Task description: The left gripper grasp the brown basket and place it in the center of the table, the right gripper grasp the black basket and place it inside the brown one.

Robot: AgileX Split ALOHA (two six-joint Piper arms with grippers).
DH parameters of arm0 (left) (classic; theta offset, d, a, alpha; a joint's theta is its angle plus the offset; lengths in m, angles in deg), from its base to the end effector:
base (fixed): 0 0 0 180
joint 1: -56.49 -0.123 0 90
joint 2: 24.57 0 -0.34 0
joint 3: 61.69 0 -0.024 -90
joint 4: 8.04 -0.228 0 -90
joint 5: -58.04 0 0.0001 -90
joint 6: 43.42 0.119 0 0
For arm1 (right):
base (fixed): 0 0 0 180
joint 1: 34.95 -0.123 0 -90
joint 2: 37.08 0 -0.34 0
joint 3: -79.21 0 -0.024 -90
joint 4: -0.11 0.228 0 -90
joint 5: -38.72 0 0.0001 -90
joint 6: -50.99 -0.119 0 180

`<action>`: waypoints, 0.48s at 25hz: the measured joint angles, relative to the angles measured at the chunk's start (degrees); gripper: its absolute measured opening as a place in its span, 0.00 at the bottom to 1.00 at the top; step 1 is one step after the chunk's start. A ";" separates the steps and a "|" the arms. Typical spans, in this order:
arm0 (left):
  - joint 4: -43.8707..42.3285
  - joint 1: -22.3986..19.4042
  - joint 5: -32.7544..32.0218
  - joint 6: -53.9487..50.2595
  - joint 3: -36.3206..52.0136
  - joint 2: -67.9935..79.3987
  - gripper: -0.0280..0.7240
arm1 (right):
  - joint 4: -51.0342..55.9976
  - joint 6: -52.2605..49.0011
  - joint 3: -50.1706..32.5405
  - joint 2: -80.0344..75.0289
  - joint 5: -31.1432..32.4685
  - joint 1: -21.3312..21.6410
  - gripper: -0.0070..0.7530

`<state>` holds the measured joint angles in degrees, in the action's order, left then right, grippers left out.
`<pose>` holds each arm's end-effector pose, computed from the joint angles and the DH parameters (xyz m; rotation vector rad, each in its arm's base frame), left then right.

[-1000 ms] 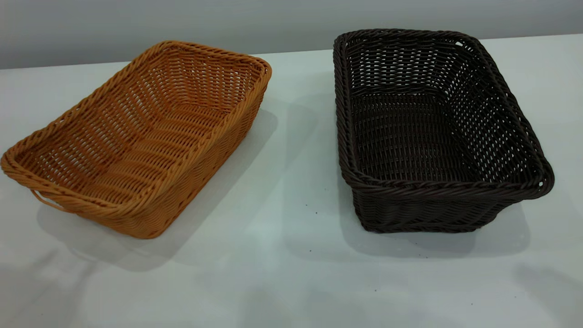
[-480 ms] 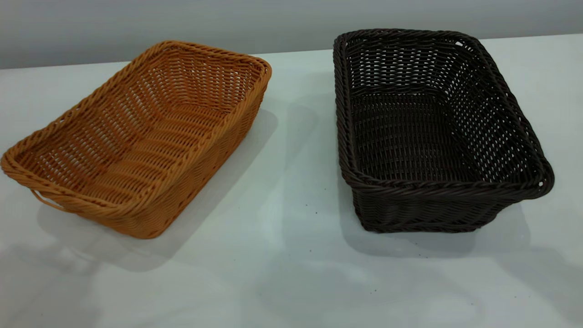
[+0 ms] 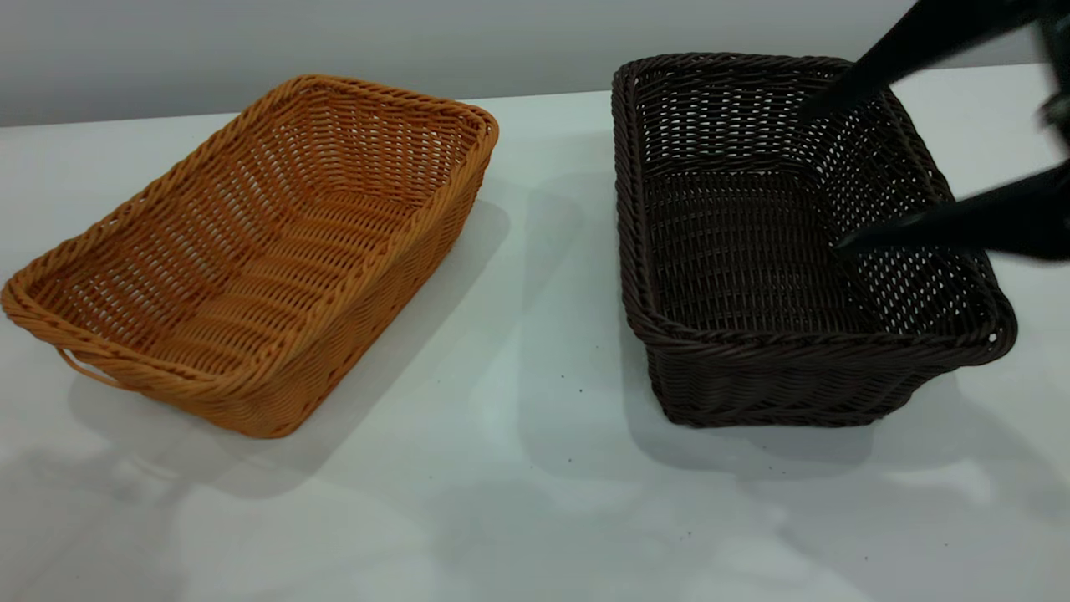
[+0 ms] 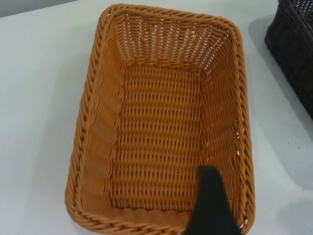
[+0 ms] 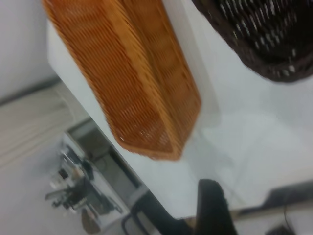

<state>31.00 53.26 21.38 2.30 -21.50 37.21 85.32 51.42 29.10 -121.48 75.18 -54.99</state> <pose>0.1514 -0.0363 0.3249 0.3797 2.2241 -0.2961 0.1734 0.1383 0.2474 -1.1569 -2.5241 -1.3888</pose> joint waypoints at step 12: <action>-0.06 0.00 0.00 -0.07 0.00 0.00 0.60 | 7.31 2.07 0.00 -10.80 0.33 -0.08 0.57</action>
<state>30.94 53.26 21.38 2.23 -21.50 37.21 92.63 53.49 29.10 -132.28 75.51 -55.07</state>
